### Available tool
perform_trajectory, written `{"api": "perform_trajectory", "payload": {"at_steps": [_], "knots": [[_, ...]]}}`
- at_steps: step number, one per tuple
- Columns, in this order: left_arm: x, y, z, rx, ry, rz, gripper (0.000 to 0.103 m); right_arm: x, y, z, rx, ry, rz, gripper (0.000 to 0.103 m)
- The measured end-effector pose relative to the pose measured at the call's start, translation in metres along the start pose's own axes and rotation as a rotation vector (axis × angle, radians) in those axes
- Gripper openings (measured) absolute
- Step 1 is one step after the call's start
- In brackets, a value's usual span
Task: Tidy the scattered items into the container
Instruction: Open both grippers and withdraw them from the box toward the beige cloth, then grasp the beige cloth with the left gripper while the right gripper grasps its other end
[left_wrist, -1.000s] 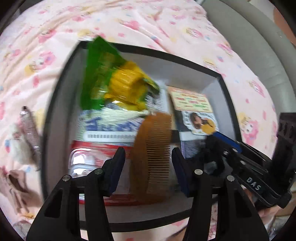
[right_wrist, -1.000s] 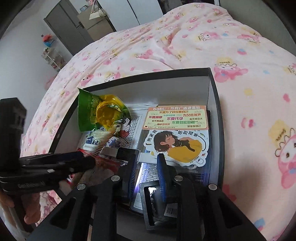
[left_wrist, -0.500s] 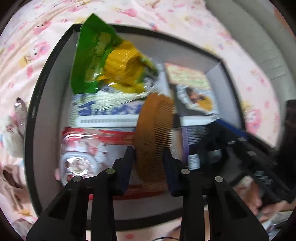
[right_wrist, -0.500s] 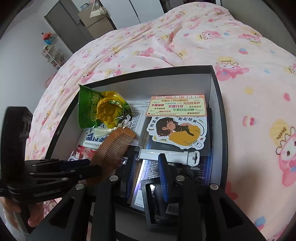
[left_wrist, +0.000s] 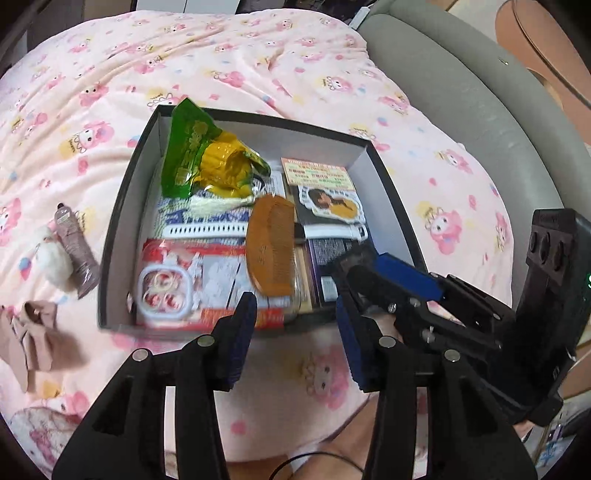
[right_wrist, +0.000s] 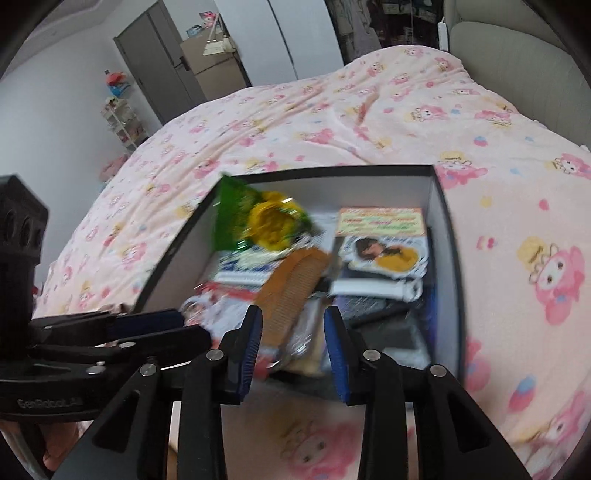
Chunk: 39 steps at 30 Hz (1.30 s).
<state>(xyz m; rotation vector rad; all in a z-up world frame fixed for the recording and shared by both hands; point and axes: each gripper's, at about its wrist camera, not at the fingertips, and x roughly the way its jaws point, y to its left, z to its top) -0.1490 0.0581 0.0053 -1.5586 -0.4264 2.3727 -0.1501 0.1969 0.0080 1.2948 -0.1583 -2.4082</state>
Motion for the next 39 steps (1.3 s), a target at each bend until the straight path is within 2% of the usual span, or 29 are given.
{"api": "perform_trajectory", "payload": {"at_steps": [5,8,14,18,21,24,25,26,28,30,33,37,39], "knots": [[-0.014,0.011,-0.026,-0.002,-0.011,-0.024,0.047,-0.019,0.025,-0.02,-0.004,-0.014,-0.003,0.031],[-0.027,0.022,-0.039,0.005,-0.026,-0.006,0.047,-0.024,0.05,-0.03,-0.04,-0.018,-0.018,0.031],[-0.064,0.074,-0.069,-0.065,-0.064,0.017,0.047,-0.011,0.107,-0.041,-0.128,0.041,0.089,0.031],[-0.088,0.128,-0.088,-0.171,-0.099,0.063,0.047,0.013,0.151,-0.045,-0.177,0.109,0.188,0.031],[-0.104,0.179,-0.1,-0.298,-0.119,0.108,0.047,0.043,0.184,-0.047,-0.193,0.174,0.246,0.031],[-0.116,0.227,-0.11,-0.416,-0.117,0.159,0.047,0.078,0.205,-0.048,-0.195,0.241,0.227,0.034],[-0.118,0.242,-0.113,-0.451,-0.114,0.169,0.048,0.087,0.21,-0.048,-0.193,0.252,0.218,0.038],[-0.119,0.254,-0.116,-0.475,-0.117,0.169,0.052,0.096,0.216,-0.048,-0.19,0.263,0.207,0.044],[-0.116,0.281,-0.12,-0.524,-0.119,0.158,0.059,0.114,0.226,-0.048,-0.184,0.272,0.195,0.049],[-0.108,0.306,-0.12,-0.57,-0.102,0.145,0.059,0.133,0.232,-0.045,-0.179,0.289,0.176,0.053],[-0.095,0.34,-0.114,-0.647,-0.07,0.09,0.06,0.166,0.235,-0.04,-0.158,0.34,0.108,0.053],[-0.075,0.369,-0.103,-0.689,-0.033,0.037,0.064,0.193,0.232,-0.039,-0.112,0.388,0.128,0.053],[-0.061,0.379,-0.099,-0.714,-0.001,0.028,0.064,0.203,0.23,-0.039,-0.092,0.392,0.17,0.048]]}}
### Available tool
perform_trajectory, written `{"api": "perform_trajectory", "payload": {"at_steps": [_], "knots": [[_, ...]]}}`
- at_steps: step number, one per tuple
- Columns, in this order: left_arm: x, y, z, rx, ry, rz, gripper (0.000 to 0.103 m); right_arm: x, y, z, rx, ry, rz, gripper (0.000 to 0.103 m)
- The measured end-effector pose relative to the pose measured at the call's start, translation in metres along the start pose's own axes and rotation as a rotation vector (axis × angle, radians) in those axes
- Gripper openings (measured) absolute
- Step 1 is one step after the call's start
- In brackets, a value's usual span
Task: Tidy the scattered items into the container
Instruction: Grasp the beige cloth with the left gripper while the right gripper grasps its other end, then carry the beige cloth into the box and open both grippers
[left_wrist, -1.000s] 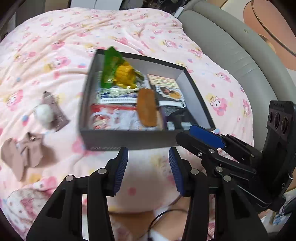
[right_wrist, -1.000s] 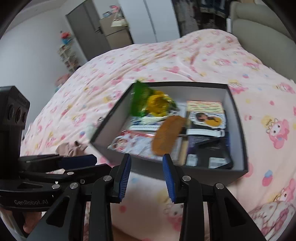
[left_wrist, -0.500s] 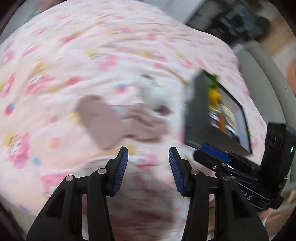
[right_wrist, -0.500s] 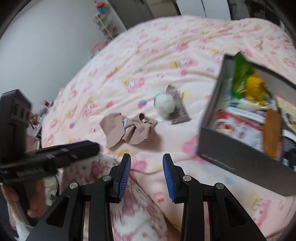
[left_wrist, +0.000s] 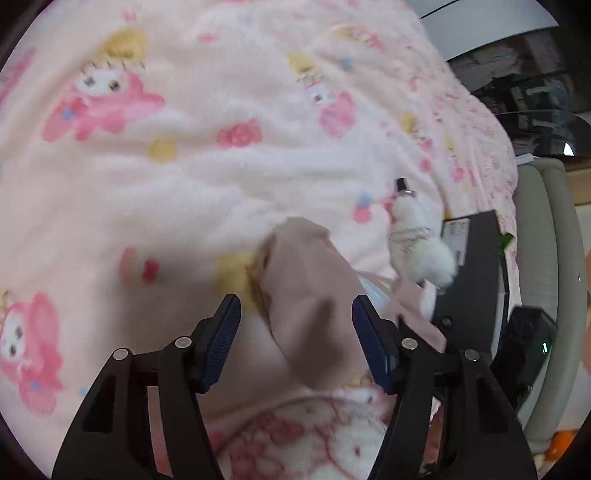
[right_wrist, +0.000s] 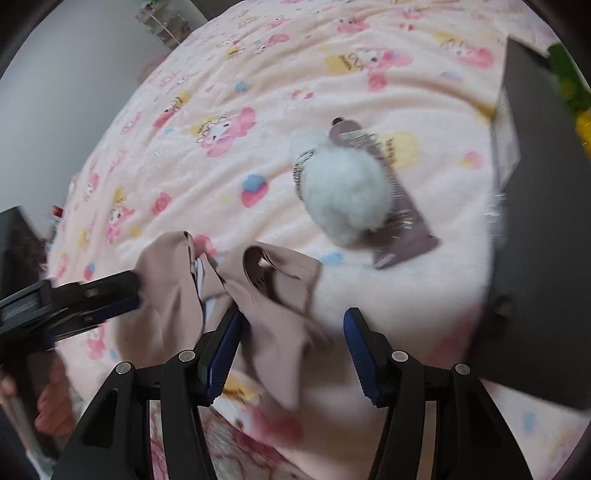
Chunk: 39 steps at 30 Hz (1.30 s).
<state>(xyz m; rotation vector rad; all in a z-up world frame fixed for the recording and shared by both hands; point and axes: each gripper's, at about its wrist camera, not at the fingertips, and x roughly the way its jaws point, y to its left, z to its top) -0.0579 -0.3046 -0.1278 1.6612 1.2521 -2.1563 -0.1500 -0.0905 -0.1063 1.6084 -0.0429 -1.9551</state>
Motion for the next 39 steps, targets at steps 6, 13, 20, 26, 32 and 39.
{"api": "perform_trajectory", "payload": {"at_steps": [6,13,20,26,32,39], "knots": [[0.012,-0.016,-0.005,0.063,0.008,-0.017,0.009,-0.016,0.008,-0.004,-0.043,-0.064,0.046,0.006],[-0.046,-0.08,-0.066,0.266,-0.094,-0.117,0.009,-0.102,0.001,-0.037,-0.052,-0.222,0.15,0.004],[-0.06,-0.146,-0.116,0.409,-0.086,-0.212,0.009,-0.172,-0.037,-0.089,-0.021,-0.319,0.129,0.004],[-0.045,-0.231,-0.14,0.533,-0.075,-0.254,0.009,-0.222,-0.089,-0.107,0.062,-0.432,0.12,0.004],[-0.014,-0.319,-0.136,0.631,-0.085,-0.253,0.009,-0.267,-0.145,-0.08,0.06,-0.535,0.034,0.005],[0.084,-0.355,-0.132,0.688,0.1,0.014,0.04,-0.225,-0.224,-0.057,0.172,-0.324,-0.174,0.009]]}}
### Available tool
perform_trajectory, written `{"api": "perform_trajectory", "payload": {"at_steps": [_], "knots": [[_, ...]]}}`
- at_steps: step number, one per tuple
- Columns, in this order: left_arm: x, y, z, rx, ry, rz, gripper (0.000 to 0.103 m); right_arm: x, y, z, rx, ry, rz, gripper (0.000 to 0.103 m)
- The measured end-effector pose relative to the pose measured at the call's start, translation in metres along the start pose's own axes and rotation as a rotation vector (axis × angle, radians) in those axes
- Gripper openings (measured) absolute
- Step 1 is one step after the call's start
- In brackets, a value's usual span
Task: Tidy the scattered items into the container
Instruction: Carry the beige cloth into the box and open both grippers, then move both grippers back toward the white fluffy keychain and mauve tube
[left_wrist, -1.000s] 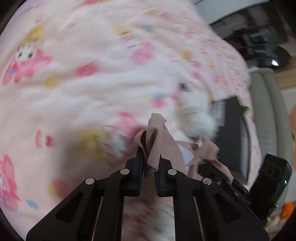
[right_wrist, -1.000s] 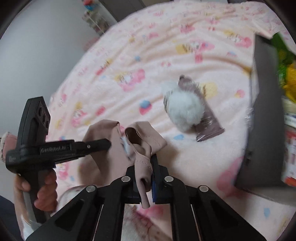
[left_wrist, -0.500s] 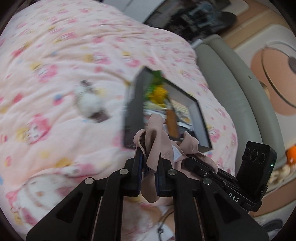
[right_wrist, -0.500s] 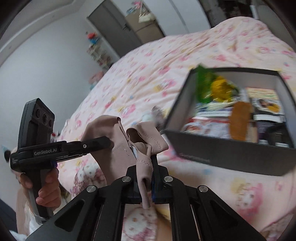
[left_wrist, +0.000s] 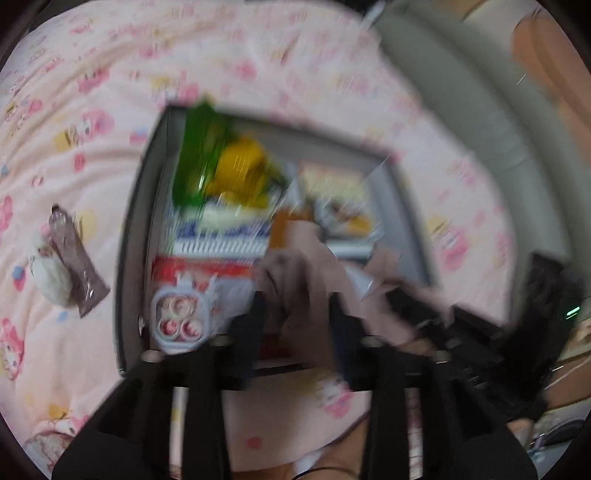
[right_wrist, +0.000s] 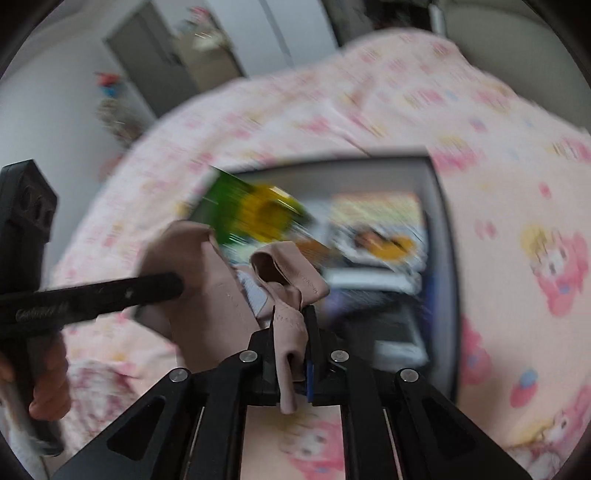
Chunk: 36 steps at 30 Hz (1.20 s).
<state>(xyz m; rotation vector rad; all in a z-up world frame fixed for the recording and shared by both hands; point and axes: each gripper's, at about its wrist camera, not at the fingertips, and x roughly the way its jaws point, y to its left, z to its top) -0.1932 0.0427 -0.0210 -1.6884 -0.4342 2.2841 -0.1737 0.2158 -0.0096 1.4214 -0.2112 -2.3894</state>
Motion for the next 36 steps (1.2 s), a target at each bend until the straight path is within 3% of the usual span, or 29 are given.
{"api": "perform_trajectory", "payload": {"at_steps": [2,4,9,13,15,17,20,23,29,36], "knots": [[0.006,0.0,-0.002,0.024,-0.007,0.077,0.04,0.004,-0.016,-0.001,0.03,0.013,-0.023,0.024],[-0.001,0.004,-0.002,0.007,-0.057,0.074,0.04,-0.004,-0.024,0.005,0.035,-0.027,-0.038,0.03],[-0.006,-0.004,-0.004,0.053,-0.099,0.014,0.04,-0.03,-0.023,0.016,0.005,-0.179,0.052,0.03],[0.023,-0.015,-0.005,0.05,-0.026,0.028,0.037,-0.007,0.001,0.012,-0.081,-0.087,0.056,0.03],[0.039,-0.015,-0.008,0.03,0.02,0.072,0.037,0.008,0.001,0.0,-0.064,-0.014,0.067,0.03],[0.042,-0.019,-0.012,0.044,0.01,0.107,0.036,0.022,-0.003,-0.008,-0.028,0.056,0.072,0.03],[0.042,-0.021,-0.014,0.029,-0.007,0.094,0.036,0.023,-0.005,-0.011,-0.026,0.069,0.063,0.03],[0.031,-0.021,-0.017,-0.01,-0.048,0.07,0.036,0.021,-0.007,-0.011,-0.01,0.056,0.079,0.03],[-0.022,-0.027,-0.055,-0.082,-0.207,-0.075,0.036,-0.009,-0.004,-0.021,0.023,-0.041,0.034,0.03],[-0.055,-0.036,-0.071,-0.014,-0.232,-0.017,0.037,-0.05,0.024,-0.037,0.007,-0.146,0.02,0.031]]}}
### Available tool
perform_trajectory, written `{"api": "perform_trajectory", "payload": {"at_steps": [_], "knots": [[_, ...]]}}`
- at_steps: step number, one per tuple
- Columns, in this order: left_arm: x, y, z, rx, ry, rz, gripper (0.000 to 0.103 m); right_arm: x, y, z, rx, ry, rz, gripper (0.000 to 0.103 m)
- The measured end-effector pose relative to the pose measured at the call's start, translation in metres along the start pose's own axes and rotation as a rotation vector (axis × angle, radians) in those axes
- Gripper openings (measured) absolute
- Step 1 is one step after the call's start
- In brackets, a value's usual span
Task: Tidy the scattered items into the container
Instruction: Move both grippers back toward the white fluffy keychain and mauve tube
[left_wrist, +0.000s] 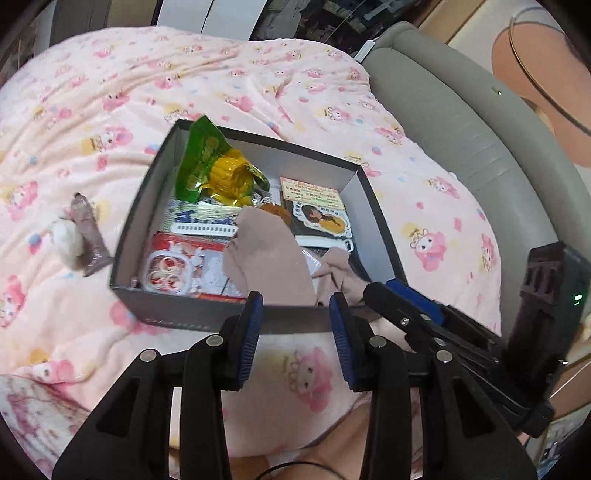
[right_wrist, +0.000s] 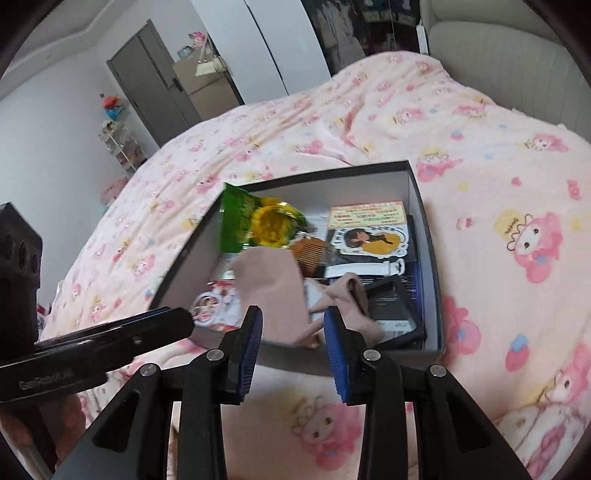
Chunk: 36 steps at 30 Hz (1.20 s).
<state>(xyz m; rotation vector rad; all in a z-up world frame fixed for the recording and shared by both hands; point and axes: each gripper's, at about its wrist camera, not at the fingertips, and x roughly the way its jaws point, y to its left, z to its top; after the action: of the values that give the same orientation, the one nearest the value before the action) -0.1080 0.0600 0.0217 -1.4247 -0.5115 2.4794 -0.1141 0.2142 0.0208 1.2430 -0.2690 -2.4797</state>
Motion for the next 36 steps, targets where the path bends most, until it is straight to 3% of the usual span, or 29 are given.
{"api": "perform_trajectory", "payload": {"at_steps": [6,12,14,20,25,30,32,34,36], "knots": [[-0.015,0.008,-0.013,0.02,0.004,0.018,0.037,-0.009,0.031,-0.006,-0.023,-0.006,0.047,0.031],[-0.041,0.038,-0.026,-0.003,-0.013,0.025,0.037,-0.011,0.072,-0.018,-0.078,0.009,0.048,0.031],[-0.051,0.053,-0.032,-0.016,-0.028,0.029,0.037,-0.006,0.086,-0.02,-0.096,0.029,0.085,0.031],[-0.061,0.106,-0.044,-0.1,-0.044,0.051,0.037,0.023,0.132,-0.028,-0.18,0.11,0.159,0.031],[-0.06,0.17,-0.019,-0.246,-0.084,0.053,0.037,0.056,0.177,-0.004,-0.253,0.132,0.198,0.031],[-0.036,0.245,0.018,-0.439,-0.055,0.098,0.045,0.105,0.216,0.027,-0.315,0.155,0.152,0.031],[-0.017,0.271,0.032,-0.509,-0.024,0.129,0.047,0.133,0.226,0.037,-0.36,0.192,0.043,0.031],[0.009,0.293,0.043,-0.571,0.037,0.107,0.049,0.152,0.228,0.048,-0.355,0.181,-0.033,0.031],[0.026,0.302,0.049,-0.591,0.078,0.082,0.049,0.163,0.224,0.059,-0.321,0.19,-0.031,0.031]]}}
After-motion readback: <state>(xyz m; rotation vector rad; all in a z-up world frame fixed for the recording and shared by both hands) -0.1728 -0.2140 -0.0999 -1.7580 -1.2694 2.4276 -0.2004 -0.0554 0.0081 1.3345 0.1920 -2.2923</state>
